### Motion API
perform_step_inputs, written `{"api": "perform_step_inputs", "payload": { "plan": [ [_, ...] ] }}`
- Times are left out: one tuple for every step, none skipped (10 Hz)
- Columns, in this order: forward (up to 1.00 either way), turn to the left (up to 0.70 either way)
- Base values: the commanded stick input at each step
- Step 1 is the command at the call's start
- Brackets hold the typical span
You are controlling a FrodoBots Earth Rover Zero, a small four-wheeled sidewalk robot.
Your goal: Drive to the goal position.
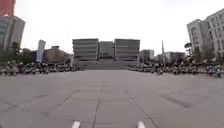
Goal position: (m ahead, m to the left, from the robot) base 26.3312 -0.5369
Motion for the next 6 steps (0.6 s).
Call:
{"api": "perform_step_inputs", "payload": {
  "plan": [
    [0.60,0.07],
    [0.60,0.12],
    [0.60,0.15],
    [0.60,0.08],
    [0.60,0.00],
    [0.60,0.00]
  ]
}}
